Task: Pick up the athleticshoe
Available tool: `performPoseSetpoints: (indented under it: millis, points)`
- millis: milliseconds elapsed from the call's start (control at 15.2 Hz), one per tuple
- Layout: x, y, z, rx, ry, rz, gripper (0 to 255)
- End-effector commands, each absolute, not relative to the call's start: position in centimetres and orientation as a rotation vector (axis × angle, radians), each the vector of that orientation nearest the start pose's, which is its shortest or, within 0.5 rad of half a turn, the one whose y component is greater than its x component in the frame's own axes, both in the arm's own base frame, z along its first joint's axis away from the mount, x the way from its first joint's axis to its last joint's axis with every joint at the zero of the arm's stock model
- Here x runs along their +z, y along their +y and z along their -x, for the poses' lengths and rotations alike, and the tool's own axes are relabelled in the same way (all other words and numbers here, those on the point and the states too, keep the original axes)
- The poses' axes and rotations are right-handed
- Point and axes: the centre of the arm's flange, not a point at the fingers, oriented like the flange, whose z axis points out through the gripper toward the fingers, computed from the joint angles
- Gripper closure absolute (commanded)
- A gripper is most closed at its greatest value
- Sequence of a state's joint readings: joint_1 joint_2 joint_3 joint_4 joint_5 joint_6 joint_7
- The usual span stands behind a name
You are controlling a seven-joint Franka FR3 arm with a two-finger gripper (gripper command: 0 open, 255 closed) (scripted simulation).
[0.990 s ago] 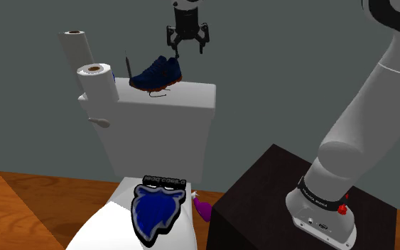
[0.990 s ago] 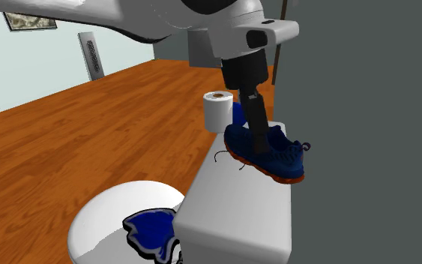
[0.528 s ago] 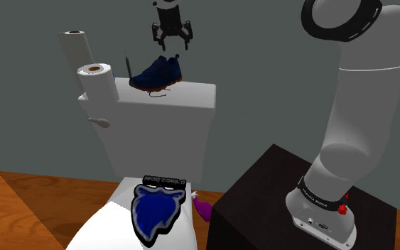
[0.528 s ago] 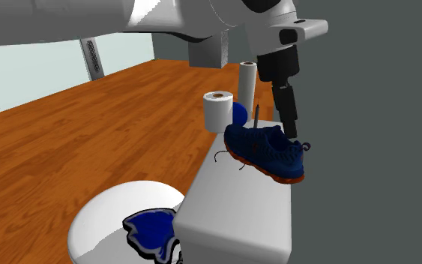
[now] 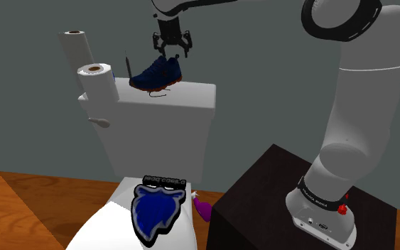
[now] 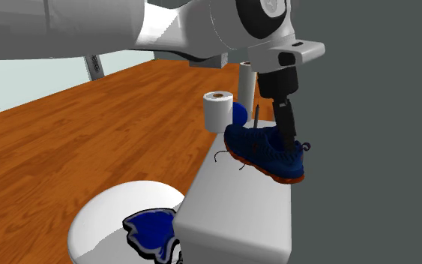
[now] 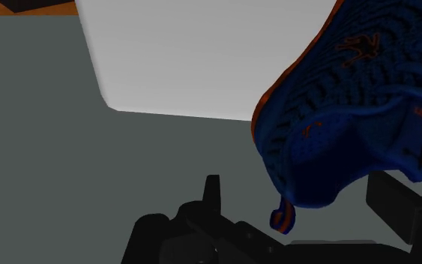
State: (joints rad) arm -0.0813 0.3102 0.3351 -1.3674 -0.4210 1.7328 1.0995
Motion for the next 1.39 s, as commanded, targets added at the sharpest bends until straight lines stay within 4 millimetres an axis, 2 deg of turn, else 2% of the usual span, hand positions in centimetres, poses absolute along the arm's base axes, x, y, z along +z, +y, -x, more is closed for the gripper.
performPoseSetpoints:
  millis: [0,66,660,1320]
  points:
    - [55.5,9.8,-65.2,-0.417,1.306,3.052,0]
    - [55.6,9.8,-65.3,-0.417,1.306,3.052,255]
    - [55.5,9.8,-65.2,-0.417,1.306,3.052,255]
    - [60.8,9.8,-65.2,-0.417,1.306,3.052,255]
